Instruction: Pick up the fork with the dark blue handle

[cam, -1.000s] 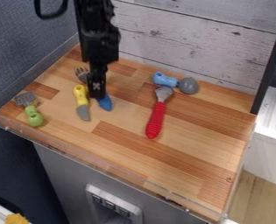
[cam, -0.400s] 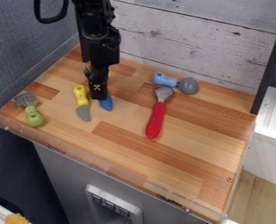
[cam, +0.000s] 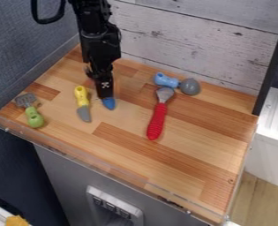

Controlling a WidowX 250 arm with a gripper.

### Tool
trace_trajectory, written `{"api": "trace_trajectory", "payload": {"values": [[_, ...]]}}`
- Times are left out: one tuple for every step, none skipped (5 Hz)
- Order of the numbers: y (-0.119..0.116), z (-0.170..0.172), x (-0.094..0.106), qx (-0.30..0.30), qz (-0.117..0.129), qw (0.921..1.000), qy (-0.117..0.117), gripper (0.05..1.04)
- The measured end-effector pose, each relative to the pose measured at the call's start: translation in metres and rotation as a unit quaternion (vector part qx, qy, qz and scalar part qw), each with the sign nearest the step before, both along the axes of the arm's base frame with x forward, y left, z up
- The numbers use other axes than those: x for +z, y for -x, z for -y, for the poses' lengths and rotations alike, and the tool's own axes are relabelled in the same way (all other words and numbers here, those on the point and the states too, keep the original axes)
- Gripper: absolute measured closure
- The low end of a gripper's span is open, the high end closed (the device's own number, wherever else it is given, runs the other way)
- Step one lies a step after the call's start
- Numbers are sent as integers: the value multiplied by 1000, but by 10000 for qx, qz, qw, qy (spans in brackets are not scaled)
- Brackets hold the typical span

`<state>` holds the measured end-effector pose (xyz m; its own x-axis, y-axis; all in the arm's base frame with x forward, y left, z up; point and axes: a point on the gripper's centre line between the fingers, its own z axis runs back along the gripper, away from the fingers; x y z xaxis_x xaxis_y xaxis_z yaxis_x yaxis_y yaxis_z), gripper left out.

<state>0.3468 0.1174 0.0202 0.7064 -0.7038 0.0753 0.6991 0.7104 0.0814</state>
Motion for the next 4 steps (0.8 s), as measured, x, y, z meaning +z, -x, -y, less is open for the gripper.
{"api": "trace_trajectory", "payload": {"values": [[-3, -1, -1, 134, 23, 9997, 190, 83], [-6, -3, -1, -168, -85, 9992, 356, 83], [1, -3, -3, -627, -327, 9963, 495, 83], [5, -3, -3, -1020, -575, 9916, 555, 83]]}}
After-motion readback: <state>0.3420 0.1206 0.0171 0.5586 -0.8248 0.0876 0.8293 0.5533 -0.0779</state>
